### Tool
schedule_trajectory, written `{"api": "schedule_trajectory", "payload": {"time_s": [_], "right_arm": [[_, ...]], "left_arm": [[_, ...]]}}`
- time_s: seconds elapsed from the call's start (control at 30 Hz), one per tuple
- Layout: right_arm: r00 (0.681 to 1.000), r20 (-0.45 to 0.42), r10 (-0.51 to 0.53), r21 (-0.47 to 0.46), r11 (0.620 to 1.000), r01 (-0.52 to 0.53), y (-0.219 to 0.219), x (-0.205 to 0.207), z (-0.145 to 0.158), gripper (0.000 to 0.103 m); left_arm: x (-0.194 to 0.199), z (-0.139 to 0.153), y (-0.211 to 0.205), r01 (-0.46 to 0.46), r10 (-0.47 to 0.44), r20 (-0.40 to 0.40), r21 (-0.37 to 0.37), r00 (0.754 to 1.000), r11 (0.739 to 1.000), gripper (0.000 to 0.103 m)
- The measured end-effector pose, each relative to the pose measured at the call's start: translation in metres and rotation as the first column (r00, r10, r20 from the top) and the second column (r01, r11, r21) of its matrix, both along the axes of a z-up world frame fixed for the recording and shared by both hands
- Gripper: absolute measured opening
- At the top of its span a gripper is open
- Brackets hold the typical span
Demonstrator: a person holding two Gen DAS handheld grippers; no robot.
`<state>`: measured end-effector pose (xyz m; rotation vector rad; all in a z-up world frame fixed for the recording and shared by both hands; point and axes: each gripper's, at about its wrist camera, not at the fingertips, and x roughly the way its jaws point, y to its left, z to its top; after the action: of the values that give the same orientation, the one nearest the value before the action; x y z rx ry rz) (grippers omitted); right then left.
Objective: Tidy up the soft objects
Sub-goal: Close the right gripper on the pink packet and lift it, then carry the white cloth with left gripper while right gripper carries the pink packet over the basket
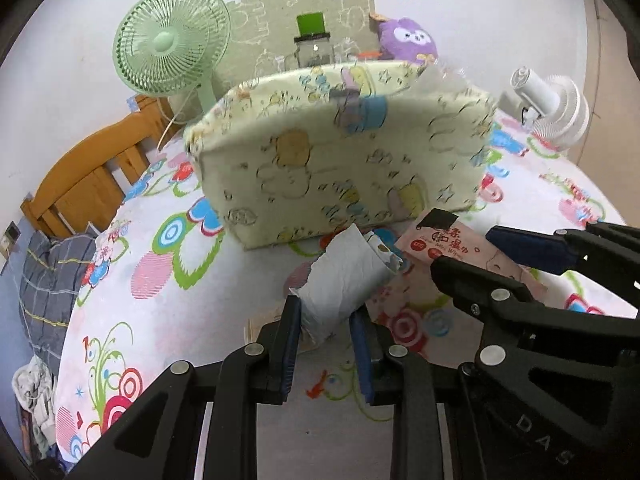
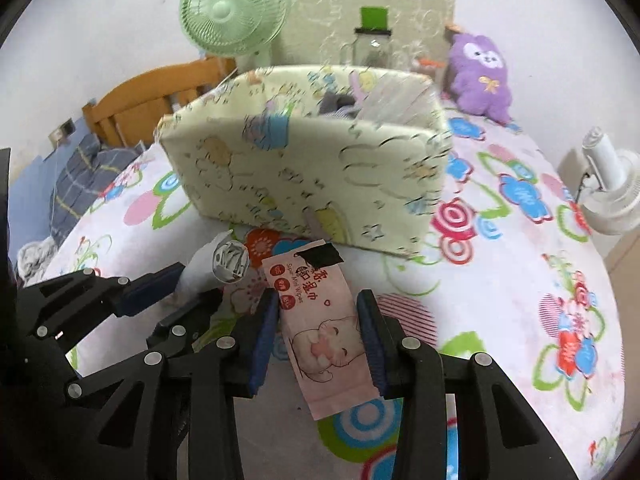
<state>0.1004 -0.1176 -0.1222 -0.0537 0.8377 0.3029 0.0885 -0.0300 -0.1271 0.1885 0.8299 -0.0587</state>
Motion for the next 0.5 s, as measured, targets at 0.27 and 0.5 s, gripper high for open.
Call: {"api": "schedule_trajectory", "payload": {"time_s": [0.27,0.5], "right_arm": [[0.996,0.07,-0.048,0.021,0.999,0.047,-0.008,-0.018,0.032,0.043],[0.991,0.113,-0.077,0.033,0.997,0.074,-0.014,-0.031,0.056,0.043]], "left_arm": [[-0.015,0.032,-0.011,0.027,-0.025,0.076,-0.023,0.997,0.999,0.024],[-0.026,0.056,-0.013,0.028,-0.023,0.122,-0.038,0.992,0.999,0.024]]}}
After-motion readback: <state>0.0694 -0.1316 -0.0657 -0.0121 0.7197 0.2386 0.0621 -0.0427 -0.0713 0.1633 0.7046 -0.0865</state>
